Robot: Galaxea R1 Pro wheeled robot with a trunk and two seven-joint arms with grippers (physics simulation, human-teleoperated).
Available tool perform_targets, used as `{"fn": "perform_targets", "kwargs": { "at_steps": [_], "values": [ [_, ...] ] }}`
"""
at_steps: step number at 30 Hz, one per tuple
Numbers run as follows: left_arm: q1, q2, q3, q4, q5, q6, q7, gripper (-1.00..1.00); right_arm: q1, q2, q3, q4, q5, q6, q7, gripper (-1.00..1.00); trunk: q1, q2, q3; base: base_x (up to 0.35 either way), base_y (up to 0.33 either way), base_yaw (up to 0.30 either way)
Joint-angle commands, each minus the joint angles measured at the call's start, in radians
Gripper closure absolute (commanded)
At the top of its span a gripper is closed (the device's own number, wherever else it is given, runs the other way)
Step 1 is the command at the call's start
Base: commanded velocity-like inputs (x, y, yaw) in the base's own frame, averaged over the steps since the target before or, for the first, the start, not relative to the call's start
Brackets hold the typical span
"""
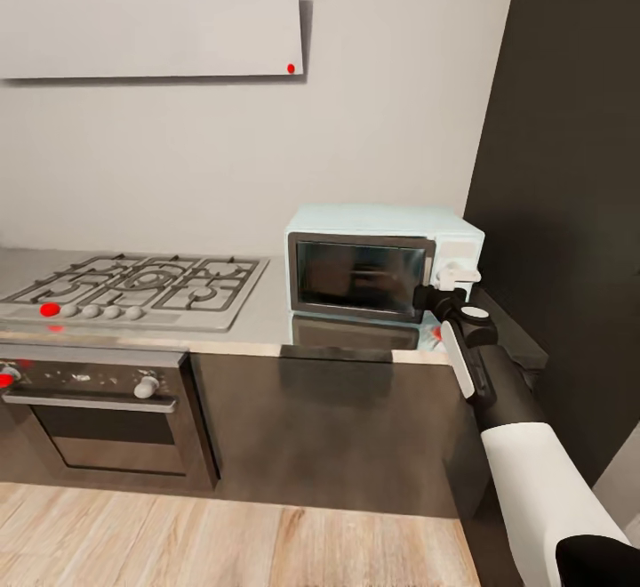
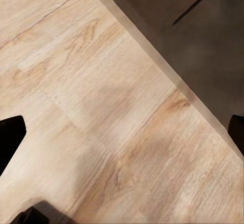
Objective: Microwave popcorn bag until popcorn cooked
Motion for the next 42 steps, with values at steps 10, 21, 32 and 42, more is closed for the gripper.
{"fn": "perform_targets", "kwargs": {
  "at_steps": [10,21,32,42],
  "values": [
    [0.000,-0.001,0.006,-0.002,0.009,0.007,-0.002,-1.00,-0.001,-0.001,-0.025,-0.002,0.018,0.007,-0.002,1.00,0.000,-0.001,-0.001,-0.121,0.000,0.000],
    [0.000,-0.001,0.008,-0.001,0.010,0.007,-0.002,-1.00,0.000,-0.001,-0.025,-0.003,0.019,0.007,-0.002,-1.00,0.000,-0.001,-0.001,-0.004,0.000,0.000],
    [-0.003,0.003,0.009,-0.008,0.012,0.008,0.003,-1.00,0.004,-0.007,-0.022,-0.062,0.017,0.017,-0.002,-1.00,-0.031,0.055,0.024,0.000,0.000,0.000],
    [-0.003,0.004,0.007,-0.006,0.011,0.009,0.004,-1.00,0.029,-0.017,-0.027,-0.212,0.018,0.128,0.177,-1.00,-0.069,0.125,0.056,0.000,0.000,0.000]
  ]
}}
